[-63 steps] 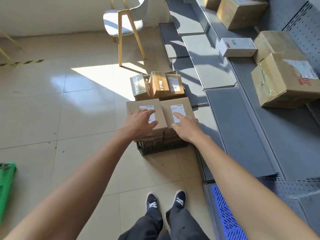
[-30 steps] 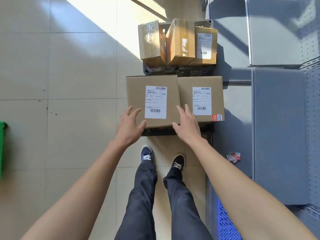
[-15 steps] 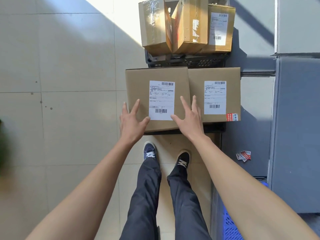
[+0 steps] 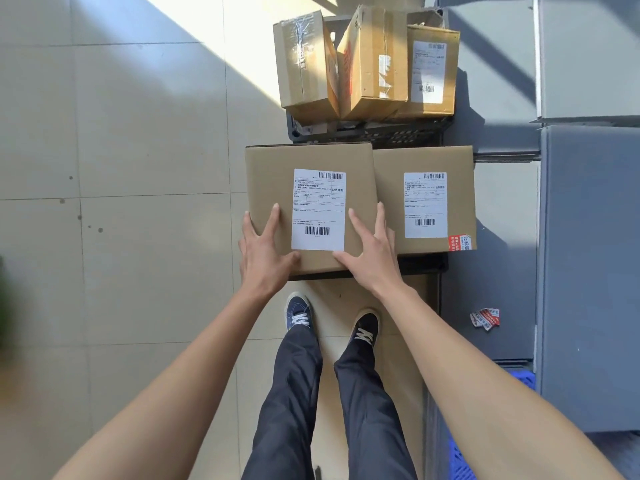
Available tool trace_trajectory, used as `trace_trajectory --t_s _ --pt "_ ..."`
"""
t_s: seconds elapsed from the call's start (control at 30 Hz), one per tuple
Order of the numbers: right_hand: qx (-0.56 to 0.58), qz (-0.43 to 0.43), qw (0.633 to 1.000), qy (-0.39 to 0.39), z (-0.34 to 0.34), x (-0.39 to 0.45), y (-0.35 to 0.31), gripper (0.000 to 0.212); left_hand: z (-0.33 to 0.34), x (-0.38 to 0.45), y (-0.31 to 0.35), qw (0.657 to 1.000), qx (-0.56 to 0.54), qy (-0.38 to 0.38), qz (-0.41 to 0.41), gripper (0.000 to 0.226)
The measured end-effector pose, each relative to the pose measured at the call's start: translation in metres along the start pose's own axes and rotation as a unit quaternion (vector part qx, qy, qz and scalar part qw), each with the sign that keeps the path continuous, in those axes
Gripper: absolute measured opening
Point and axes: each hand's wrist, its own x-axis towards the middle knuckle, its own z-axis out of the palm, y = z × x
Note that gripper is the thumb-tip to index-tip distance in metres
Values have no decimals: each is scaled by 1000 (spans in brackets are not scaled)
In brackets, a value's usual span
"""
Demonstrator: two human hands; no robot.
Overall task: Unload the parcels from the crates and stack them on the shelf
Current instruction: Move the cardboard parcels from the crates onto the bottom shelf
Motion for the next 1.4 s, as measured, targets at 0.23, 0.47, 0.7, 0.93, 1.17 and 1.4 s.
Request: trace_trajectory --t_s 0.23,0.47,0.7,0.93,1.17,1.4 --pt "4 -16 998 59 -47 -20 -38 88 -42 -22 35 999 -18 24 36 98" --pt "-32 4 993 115 -92 -67 -51 98 -72 -46 78 993 -7 17 117 93" --pt "-28 55 980 190 -126 -140 -38 97 -73 -82 120 978 8 -32 208 95" --pt "-1 106 961 255 -140 -207 -9 95 -60 -128 153 957 34 -79 276 94" --pt "-2 92 970 224 -135 -273 27 98 -29 -188 143 952 39 -75 295 94" --pt "-8 44 979 201 -115 -355 82 98 10 -280 106 959 40 -42 277 93"
